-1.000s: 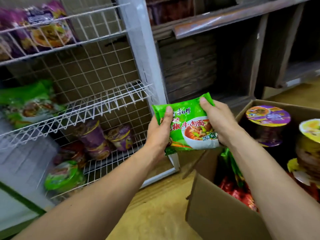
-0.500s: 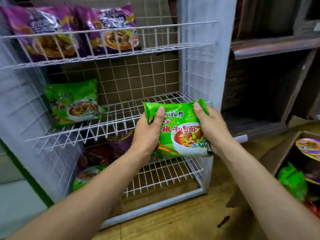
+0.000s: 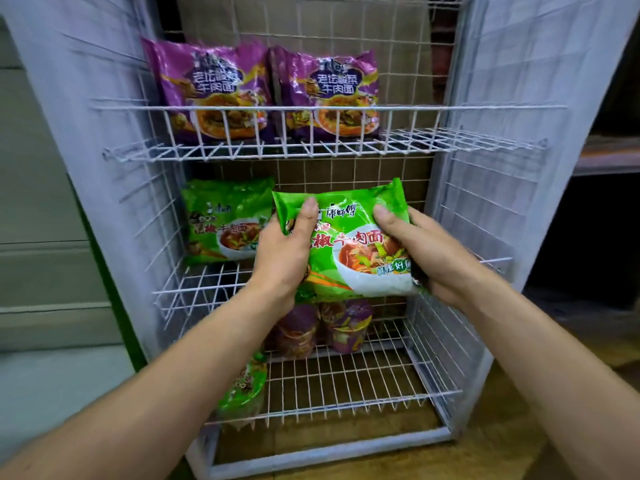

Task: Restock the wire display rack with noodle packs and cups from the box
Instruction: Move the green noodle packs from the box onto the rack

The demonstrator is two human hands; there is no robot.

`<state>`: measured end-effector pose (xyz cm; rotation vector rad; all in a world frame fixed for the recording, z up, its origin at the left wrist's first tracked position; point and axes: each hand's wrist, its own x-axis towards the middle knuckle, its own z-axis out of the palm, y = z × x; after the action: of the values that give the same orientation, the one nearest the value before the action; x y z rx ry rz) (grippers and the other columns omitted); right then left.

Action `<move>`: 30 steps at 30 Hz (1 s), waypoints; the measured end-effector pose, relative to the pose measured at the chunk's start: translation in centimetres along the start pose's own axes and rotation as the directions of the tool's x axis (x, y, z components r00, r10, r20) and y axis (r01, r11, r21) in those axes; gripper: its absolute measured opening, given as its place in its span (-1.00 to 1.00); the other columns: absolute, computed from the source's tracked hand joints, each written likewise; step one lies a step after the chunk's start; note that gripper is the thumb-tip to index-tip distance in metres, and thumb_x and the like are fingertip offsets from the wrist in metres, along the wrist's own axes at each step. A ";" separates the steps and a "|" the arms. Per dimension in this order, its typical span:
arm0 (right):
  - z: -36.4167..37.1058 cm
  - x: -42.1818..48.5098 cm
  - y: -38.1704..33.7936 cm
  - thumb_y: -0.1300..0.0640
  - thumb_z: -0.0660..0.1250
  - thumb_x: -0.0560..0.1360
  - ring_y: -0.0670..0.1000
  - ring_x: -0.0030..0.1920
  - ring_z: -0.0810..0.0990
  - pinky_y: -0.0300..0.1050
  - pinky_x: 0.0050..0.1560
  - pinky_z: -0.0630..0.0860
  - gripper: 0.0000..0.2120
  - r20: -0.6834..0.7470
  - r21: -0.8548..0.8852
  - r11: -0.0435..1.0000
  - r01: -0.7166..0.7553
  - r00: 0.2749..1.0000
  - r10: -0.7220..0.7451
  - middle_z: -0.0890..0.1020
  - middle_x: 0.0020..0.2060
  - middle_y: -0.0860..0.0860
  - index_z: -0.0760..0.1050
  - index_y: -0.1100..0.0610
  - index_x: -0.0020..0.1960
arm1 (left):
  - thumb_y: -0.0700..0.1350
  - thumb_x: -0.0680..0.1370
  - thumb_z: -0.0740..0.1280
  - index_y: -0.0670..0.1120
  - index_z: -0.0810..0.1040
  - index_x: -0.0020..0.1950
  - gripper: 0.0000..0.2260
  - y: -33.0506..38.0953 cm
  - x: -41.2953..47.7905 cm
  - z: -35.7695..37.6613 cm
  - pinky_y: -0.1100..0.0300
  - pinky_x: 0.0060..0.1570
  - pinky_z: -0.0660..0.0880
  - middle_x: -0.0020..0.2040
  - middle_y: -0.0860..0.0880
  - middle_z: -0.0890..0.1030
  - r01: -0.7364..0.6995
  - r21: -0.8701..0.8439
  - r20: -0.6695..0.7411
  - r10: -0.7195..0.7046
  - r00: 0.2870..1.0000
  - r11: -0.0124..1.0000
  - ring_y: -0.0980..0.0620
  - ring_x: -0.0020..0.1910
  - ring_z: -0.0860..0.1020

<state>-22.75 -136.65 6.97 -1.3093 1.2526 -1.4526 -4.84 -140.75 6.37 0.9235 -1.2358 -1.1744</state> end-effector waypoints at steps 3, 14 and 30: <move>1.3 1.0 0.1 -0.18 0.42 0.42 0.12 0.13 0.69 0.21 0.31 0.53 -0.50 0.068 -0.027 1.000 -0.015 0.998 0.017 0.73 0.08 0.06 0.55 0.07 0.25 | 0.35 0.45 0.42 -0.09 0.36 0.48 -0.24 0.6 1.1 -0.8 -0.16 0.23 0.56 0.24 -0.04 0.60 0.032 -0.019 -0.055 -0.033 0.998 0.999 -0.11 0.23 0.60; 3.2 4.9 1.1 0.08 0.41 0.55 0.05 0.05 0.69 0.04 0.22 0.57 -0.91 -0.036 0.031 1.000 0.001 0.999 0.000 0.75 -0.02 -0.01 0.61 0.02 0.06 | 0.32 0.56 0.25 -0.02 0.02 0.66 -0.19 1.2 4.8 -2.0 0.08 0.52 0.15 0.65 -0.02 0.13 0.056 0.124 0.038 -0.061 0.997 0.991 -0.06 0.61 0.14; 1.9 10.9 4.0 0.13 0.45 0.53 0.05 0.03 0.72 -0.05 0.07 0.63 -0.70 0.015 -0.025 0.998 -0.057 0.998 0.057 0.74 0.05 0.03 0.56 0.05 0.25 | 0.40 0.00 0.64 0.08 0.35 0.47 0.12 -4.9 11.5 -1.7 -0.16 0.37 0.45 0.41 0.01 0.53 0.095 0.139 0.111 -0.110 0.988 0.986 -0.08 0.40 0.49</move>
<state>-22.70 -148.27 5.19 -1.2879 1.2913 -1.3889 -4.46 -153.12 3.74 1.0391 -1.3895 -1.2546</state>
